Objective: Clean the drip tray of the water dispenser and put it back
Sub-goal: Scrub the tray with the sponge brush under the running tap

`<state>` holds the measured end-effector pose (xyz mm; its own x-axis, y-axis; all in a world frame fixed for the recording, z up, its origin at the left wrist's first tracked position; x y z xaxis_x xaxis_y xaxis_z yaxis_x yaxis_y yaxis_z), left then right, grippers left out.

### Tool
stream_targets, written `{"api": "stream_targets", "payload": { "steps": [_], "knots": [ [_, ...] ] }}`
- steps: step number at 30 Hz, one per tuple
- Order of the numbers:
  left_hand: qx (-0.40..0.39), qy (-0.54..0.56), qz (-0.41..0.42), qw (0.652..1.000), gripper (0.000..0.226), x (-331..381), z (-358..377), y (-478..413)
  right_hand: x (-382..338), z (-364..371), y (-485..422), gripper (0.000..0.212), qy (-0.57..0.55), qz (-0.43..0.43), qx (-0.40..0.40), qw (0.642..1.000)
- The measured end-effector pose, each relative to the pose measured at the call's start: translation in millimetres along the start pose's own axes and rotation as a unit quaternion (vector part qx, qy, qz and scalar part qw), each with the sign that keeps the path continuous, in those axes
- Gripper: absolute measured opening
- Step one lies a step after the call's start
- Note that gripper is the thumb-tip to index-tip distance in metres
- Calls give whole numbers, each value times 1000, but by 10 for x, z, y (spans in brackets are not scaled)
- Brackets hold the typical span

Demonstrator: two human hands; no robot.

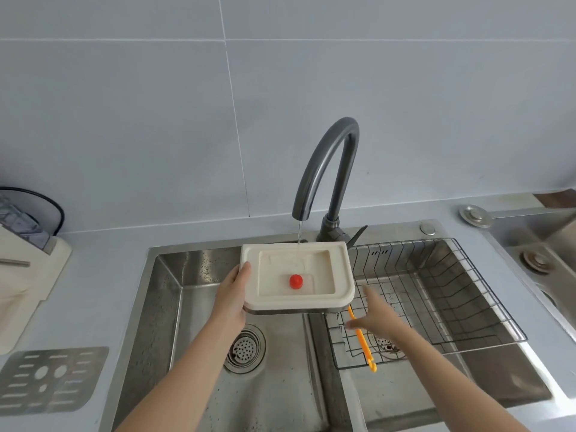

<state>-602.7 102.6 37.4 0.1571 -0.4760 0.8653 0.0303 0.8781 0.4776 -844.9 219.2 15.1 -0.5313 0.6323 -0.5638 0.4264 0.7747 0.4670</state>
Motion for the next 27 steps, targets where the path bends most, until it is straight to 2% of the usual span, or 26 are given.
{"api": "stream_targets", "payload": {
  "steps": [2,5,11,16,19,21,25,27],
  "knots": [
    [0,3,-1,1000,15,14,-28,9,-144,-120,29,120,-58,-54,-29,996],
    [-4,6,-3,1000,14,42,-56,38,-365,-199,119,130,-133,-119,-83,980],
    [-16,10,-9,1000,15,140,-111,136,-758,-186,315,111,-228,-266,-96,932],
    [-11,-21,29,999,21,255,-236,185,-827,-70,326,110,-198,-267,-80,940],
    [-52,-35,38,997,29,324,-300,225,-899,-37,349,105,-209,-277,-103,932],
    [-101,-71,49,991,42,359,-335,262,-953,-36,367,102,-224,-278,-112,927],
    [-177,-148,71,970,89,390,-406,319,-1011,-42,376,100,-235,-272,-117,926],
    [-204,-181,86,958,102,386,-436,345,-1024,-44,380,101,-235,-266,-124,927]
  ]
}}
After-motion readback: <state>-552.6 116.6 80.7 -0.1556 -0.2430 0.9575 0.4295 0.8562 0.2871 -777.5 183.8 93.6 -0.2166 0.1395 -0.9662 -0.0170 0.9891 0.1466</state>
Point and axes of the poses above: each hand's wrist, its own y-axis away from the middle knuckle, its own z-axis out of the palm, x = y × z, the point moved 4 cm from there along -y, towards the middle knuckle, and after that the axes turned 6 degrees about x, right-handed, at the moved point
